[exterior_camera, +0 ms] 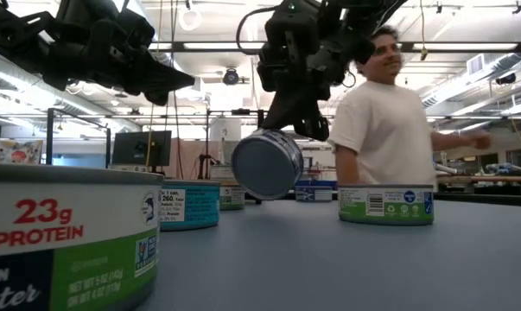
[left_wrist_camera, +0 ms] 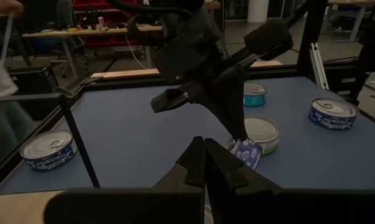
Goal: Stack canned seafood by type on shelf
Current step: Put the blue tuna can on the shelf
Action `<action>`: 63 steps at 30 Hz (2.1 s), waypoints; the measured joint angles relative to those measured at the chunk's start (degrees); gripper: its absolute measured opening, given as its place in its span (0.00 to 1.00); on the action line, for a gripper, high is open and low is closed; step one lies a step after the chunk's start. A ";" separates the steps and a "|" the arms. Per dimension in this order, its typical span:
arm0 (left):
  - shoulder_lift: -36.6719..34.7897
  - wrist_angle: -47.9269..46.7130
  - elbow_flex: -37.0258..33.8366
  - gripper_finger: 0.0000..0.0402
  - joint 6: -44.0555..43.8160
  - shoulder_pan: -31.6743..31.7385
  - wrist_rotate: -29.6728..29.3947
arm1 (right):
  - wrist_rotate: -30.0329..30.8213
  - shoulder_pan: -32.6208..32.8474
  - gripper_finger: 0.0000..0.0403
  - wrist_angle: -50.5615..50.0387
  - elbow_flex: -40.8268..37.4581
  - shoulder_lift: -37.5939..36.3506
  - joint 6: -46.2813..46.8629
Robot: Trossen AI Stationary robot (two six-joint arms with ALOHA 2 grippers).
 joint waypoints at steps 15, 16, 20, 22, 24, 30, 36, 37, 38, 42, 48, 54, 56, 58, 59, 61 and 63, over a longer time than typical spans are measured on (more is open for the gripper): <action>0.00 -1.17 0.00 0.01 0.07 0.01 0.00 | -4.77 -1.13 0.00 3.80 -4.43 -0.04 -2.02; 0.02 -1.17 0.00 0.01 0.06 -0.02 0.00 | -4.96 -1.47 0.00 3.82 -4.55 -0.04 -2.19; 0.00 -1.24 0.00 0.01 0.06 0.01 0.00 | -5.37 -2.78 0.00 3.52 -4.78 -0.09 -3.35; 0.00 -1.49 0.00 0.01 0.05 0.01 0.00 | -5.33 -3.48 0.00 3.31 -4.78 -0.11 -3.89; 0.00 -1.79 0.00 0.01 0.04 -0.01 0.00 | -4.74 -4.14 0.01 3.24 -4.78 -0.11 -4.37; 0.00 -1.94 0.00 0.01 0.05 0.01 0.00 | -2.79 -5.77 0.07 2.40 -4.80 -0.14 -4.66; 0.00 -1.98 0.00 0.01 0.04 0.01 0.00 | -1.43 -6.70 0.20 2.25 -4.65 -0.15 -4.95; 0.00 -1.98 0.00 0.01 0.06 0.01 0.00 | -0.92 -6.69 0.22 2.02 -4.38 -0.15 -4.91; 0.00 -1.98 0.00 0.01 0.07 0.01 0.00 | -0.39 -6.67 0.24 1.75 -4.00 -0.13 -4.88; 0.00 -2.03 0.00 0.01 0.05 0.01 0.00 | 0.65 -6.61 0.33 1.47 -2.89 -0.02 -4.91; 0.01 -2.07 0.00 0.01 0.04 0.01 0.48 | 0.53 -5.85 0.43 1.30 -2.13 -0.02 -4.53; 0.00 -2.02 0.00 0.01 0.04 0.01 0.76 | 3.24 -2.72 0.49 0.90 -2.11 -0.90 -5.42; 0.00 -2.02 0.00 0.01 0.04 0.01 0.78 | 6.36 -0.76 0.50 0.90 -2.07 -1.84 -6.78; 0.01 -2.02 0.00 0.01 0.04 -0.01 0.82 | 10.84 1.36 0.52 0.52 -2.04 -2.57 -7.86; 0.00 -1.98 0.00 0.01 0.04 0.01 0.85 | 13.22 2.53 0.53 0.08 -2.04 -2.88 -8.32; 0.01 -2.00 0.00 0.01 0.02 0.01 0.90 | 17.96 4.92 0.56 -0.82 -2.04 -3.37 -9.44; 0.00 -1.99 0.00 0.01 0.02 0.01 0.91 | 22.35 7.36 0.58 -1.34 -2.04 -3.69 -10.65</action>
